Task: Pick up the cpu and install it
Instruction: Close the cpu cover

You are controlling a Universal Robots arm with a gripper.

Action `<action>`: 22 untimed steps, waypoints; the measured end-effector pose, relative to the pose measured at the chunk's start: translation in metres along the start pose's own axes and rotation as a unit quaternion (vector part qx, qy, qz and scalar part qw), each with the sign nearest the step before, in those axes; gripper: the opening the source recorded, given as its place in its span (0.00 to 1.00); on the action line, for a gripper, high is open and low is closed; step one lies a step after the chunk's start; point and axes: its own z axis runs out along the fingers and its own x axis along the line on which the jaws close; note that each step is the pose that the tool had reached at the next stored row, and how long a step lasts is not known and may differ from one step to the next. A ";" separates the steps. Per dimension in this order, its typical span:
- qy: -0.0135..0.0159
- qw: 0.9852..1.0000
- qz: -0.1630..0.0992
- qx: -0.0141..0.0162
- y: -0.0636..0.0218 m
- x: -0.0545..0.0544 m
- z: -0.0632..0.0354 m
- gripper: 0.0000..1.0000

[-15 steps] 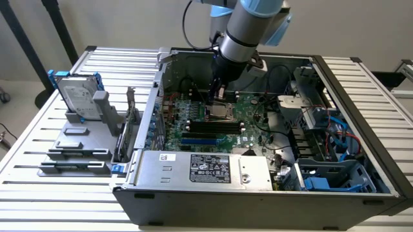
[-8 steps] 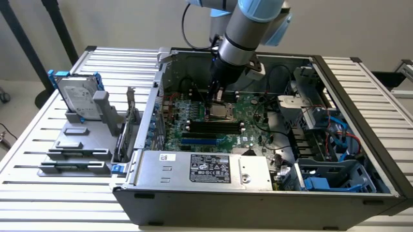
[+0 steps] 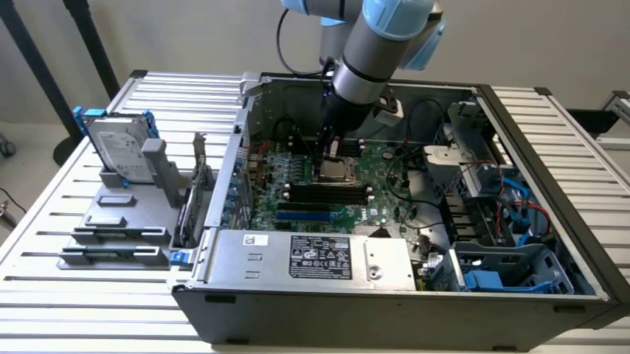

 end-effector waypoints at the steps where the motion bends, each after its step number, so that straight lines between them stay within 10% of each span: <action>1: 0.000 1.000 0.000 0.000 0.0004 0.000 0.0013 0.11; 10: 0.003 1.000 0.003 0.000 0.0020 -0.001 0.0086 0.11; 16: 0.012 1.000 0.002 0.002 -0.0028 -0.002 -0.0003 0.11; 22: 0.028 1.000 -0.001 0.006 -0.0164 -0.005 -0.0036 0.11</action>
